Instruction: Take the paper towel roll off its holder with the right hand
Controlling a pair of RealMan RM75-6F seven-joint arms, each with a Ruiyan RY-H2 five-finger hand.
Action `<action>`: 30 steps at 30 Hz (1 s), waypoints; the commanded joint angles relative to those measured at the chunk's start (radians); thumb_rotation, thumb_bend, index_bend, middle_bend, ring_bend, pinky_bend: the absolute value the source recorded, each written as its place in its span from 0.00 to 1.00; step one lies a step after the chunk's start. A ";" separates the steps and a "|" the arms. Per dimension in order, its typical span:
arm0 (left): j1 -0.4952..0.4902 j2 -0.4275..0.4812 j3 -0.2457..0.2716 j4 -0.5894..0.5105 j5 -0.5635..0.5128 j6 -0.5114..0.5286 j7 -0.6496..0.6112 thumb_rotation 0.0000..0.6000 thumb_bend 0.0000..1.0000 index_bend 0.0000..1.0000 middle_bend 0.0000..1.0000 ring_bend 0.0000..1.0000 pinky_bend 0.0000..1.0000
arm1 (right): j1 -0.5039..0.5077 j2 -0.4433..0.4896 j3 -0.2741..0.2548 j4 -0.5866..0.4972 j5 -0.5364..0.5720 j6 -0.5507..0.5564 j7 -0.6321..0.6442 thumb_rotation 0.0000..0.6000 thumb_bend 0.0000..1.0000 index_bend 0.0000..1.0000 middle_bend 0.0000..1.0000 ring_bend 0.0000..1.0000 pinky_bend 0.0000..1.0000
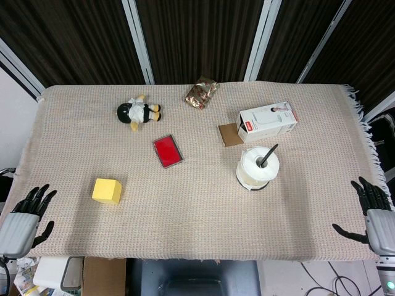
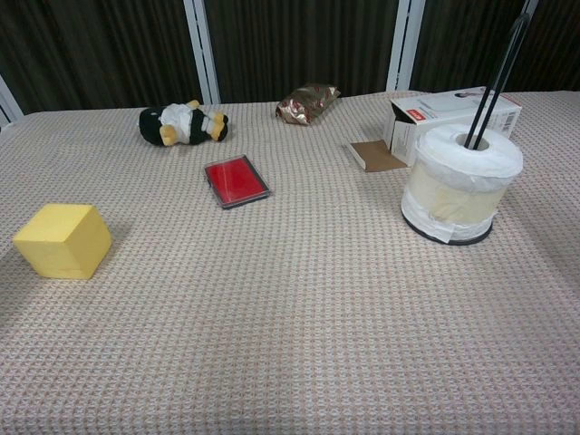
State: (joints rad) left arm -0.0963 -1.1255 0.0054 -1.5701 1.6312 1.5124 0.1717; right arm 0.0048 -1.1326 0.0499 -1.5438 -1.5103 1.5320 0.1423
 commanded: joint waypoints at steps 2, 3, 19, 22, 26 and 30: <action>0.001 0.000 0.000 0.000 0.000 0.002 -0.002 1.00 0.41 0.15 0.03 0.05 0.28 | -0.001 -0.005 0.008 -0.001 -0.003 0.013 0.009 1.00 0.06 0.00 0.09 0.05 0.12; 0.000 0.000 0.000 0.000 -0.001 0.002 -0.003 1.00 0.41 0.15 0.04 0.05 0.28 | -0.001 -0.008 0.011 0.000 -0.003 0.017 0.013 1.00 0.06 0.00 0.09 0.05 0.12; 0.006 0.003 0.011 0.003 0.031 0.030 -0.016 1.00 0.41 0.19 0.05 0.07 0.29 | 0.191 -0.037 0.116 -0.003 0.056 -0.223 0.281 1.00 0.06 0.00 0.00 0.05 0.10; 0.005 0.002 0.011 0.005 0.033 0.030 -0.019 1.00 0.41 0.19 0.06 0.07 0.29 | 0.255 -0.025 0.135 -0.030 0.083 -0.329 0.331 1.00 0.06 0.00 0.00 0.04 0.10; 0.009 0.003 0.011 0.002 0.028 0.032 -0.024 1.00 0.41 0.19 0.06 0.08 0.29 | 0.327 -0.051 0.161 -0.035 0.122 -0.421 0.339 1.00 0.06 0.00 0.00 0.03 0.09; 0.012 0.003 0.010 0.004 0.032 0.044 -0.027 1.00 0.41 0.19 0.06 0.08 0.29 | 0.379 -0.097 0.182 -0.018 0.171 -0.472 0.288 1.00 0.06 0.00 0.00 0.03 0.09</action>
State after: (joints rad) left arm -0.0849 -1.1223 0.0152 -1.5669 1.6619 1.5551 0.1451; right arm 0.3619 -1.2078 0.2168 -1.5673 -1.3614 1.0834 0.4542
